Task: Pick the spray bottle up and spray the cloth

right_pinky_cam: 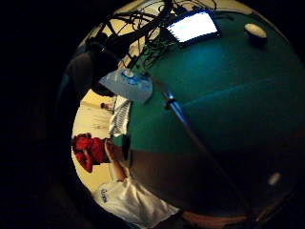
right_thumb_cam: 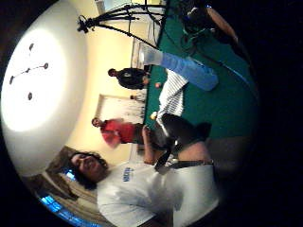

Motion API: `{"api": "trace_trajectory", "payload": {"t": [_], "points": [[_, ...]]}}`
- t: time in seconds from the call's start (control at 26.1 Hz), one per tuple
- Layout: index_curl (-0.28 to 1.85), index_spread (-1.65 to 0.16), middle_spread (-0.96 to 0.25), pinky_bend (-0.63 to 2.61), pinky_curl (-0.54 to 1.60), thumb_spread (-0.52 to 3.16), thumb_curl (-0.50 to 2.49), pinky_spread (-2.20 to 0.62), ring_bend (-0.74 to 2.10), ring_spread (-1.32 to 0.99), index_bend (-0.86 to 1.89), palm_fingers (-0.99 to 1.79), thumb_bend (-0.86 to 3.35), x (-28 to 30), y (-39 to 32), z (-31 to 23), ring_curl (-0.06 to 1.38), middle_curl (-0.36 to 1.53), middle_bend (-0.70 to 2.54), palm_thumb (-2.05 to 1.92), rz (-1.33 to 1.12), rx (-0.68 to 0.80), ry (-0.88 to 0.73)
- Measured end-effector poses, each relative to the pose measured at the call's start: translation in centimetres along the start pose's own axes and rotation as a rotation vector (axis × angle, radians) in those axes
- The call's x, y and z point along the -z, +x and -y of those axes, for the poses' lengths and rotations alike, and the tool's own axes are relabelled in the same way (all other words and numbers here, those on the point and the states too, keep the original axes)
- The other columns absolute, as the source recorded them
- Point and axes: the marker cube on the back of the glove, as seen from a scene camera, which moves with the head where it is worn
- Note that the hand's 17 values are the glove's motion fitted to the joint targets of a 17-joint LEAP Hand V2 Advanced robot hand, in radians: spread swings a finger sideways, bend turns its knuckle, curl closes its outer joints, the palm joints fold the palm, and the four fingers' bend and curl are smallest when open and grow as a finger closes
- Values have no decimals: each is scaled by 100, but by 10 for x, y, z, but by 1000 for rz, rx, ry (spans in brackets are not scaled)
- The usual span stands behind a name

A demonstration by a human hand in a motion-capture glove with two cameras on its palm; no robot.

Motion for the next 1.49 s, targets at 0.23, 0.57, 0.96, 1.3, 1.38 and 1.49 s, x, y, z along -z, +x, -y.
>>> {"api": "trace_trajectory", "payload": {"t": [0.23, 0.57, 0.96, 1.3, 1.38, 1.49], "points": [[22, -38, -10, 43, 33, 104, 34, 16, 43, -9, 11, 64, 4, -20, -4, 22, 31, 35, 25, 69, 57, -11, 31], [25, -32, -19, 63, 38, 92, 42, -15, 57, -18, 16, 135, 8, -38, -8, 52, 36, 39, 30, 90, 80, -28, 158], [44, -28, -22, 84, 55, 79, 54, -13, 84, -21, 61, 144, 11, -30, -11, 62, 53, 56, 63, 106, 136, 22, 269], [55, -25, -22, 91, 63, 64, 61, -14, 96, -21, 73, 121, 3, -21, -18, 59, 61, 67, 80, 100, 134, 60, 217], [51, -26, -21, 87, 59, 67, 59, -19, 94, -20, 54, 100, -4, -22, -19, 60, 60, 63, 70, 92, 120, 63, 177], [50, -29, -20, 75, 58, 80, 54, -16, 86, -19, 42, 65, -8, -26, -21, 64, 58, 58, 56, 80, 97, 49, 121]]}}
